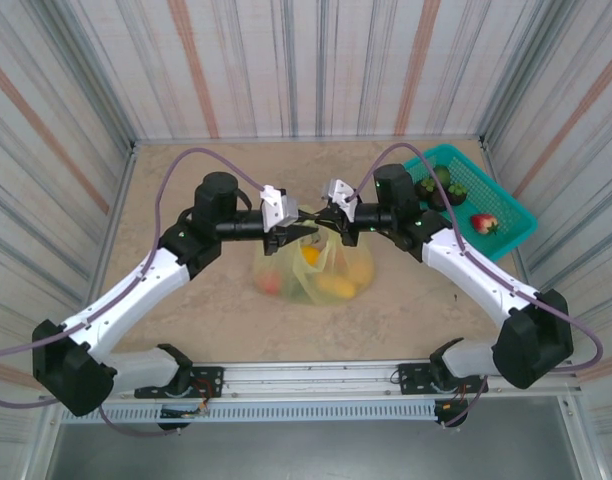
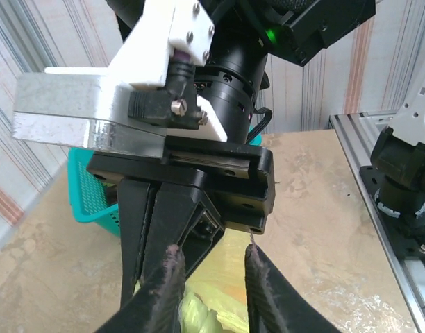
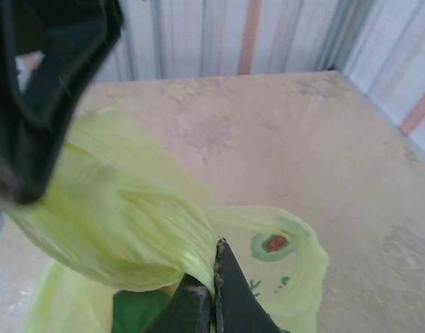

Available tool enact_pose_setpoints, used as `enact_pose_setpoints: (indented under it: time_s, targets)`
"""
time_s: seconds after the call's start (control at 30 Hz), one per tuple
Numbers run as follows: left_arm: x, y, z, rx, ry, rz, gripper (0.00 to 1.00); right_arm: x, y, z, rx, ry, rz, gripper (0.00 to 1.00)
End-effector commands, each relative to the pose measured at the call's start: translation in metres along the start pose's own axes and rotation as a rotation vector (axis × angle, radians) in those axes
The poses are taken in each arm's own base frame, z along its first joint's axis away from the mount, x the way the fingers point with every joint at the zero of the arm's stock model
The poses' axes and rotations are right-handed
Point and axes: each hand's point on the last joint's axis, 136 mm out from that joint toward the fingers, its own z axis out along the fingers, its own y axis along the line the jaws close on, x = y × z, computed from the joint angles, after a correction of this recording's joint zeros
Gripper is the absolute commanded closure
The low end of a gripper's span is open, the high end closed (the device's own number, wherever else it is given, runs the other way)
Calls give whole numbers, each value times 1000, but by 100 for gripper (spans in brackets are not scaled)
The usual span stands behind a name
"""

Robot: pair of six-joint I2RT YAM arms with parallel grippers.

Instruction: Place the fake fruits into the plastic bag and tie a complex knot

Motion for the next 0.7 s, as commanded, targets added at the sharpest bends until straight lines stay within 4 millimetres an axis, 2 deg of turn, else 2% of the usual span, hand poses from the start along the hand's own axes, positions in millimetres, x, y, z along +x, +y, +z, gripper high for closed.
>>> enact_pose_setpoints:
  time_s: [0.0,0.1,0.2,0.3,0.37,0.43,0.47,0.53,0.6,0.67]
  targets:
    - [-14,-2,-12,-19,-13,-13,62,2,-11,-10,83,6,-3,100]
    - [-26,-1,-20,-30,-30,-17,52,1,-10,-11,67,-3,2,100]
    - [-45,7,-30,-67,-69,-28,48,0,-9,-11,49,-18,7,100]
    - [-73,24,-47,-147,-159,-49,46,-3,-7,-13,29,-39,12,100]
    - [-83,42,-60,-233,-223,-75,42,-4,-7,-14,20,-48,18,100]
    - [-73,67,-66,-361,-219,-119,40,-5,-6,-14,6,-59,24,100]
    - [-58,78,-64,-413,-181,-136,41,-6,-5,-14,-1,-64,25,100]
    - [-23,87,-52,-446,-71,-141,46,-7,-3,-14,-16,-72,30,100]
    - [6,84,-31,-404,12,-140,49,-8,-2,-13,-30,-80,36,100]
    - [25,72,-10,-320,63,-149,52,-8,0,-12,-45,-83,41,100]
